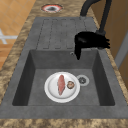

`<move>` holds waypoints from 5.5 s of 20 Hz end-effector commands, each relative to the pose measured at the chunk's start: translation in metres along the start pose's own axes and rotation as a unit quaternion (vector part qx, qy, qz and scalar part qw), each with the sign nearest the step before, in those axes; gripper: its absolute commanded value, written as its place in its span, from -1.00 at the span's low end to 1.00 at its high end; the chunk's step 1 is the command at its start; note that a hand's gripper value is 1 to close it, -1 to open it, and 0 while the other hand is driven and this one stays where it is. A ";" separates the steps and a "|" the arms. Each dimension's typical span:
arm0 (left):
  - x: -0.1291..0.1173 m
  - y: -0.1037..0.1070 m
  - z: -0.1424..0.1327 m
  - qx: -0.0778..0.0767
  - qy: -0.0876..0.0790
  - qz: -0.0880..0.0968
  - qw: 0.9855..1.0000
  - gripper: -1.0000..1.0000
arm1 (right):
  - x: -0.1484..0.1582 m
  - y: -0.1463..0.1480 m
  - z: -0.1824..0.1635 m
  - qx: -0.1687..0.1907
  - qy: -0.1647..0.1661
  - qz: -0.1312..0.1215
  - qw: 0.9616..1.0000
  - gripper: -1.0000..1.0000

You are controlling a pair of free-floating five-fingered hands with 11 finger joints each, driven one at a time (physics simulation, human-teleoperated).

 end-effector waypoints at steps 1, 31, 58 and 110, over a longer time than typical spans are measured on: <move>0.000 0.000 0.000 0.000 0.000 0.000 1.000 0.00 | 0.019 0.003 -0.010 -0.030 -0.011 0.000 0.999 -1.00; 0.000 0.000 0.000 0.000 0.000 0.000 1.000 0.00 | 0.048 0.028 -0.124 0.066 -0.080 -0.024 0.994 -1.00; 0.000 0.000 0.000 0.000 0.000 0.000 1.000 0.00 | 0.014 0.031 -0.091 0.030 -0.151 -0.063 0.986 1.00; 0.000 0.000 0.000 0.000 0.000 0.000 1.000 0.00 | 0.132 -0.084 -0.158 0.322 0.037 0.181 0.929 1.00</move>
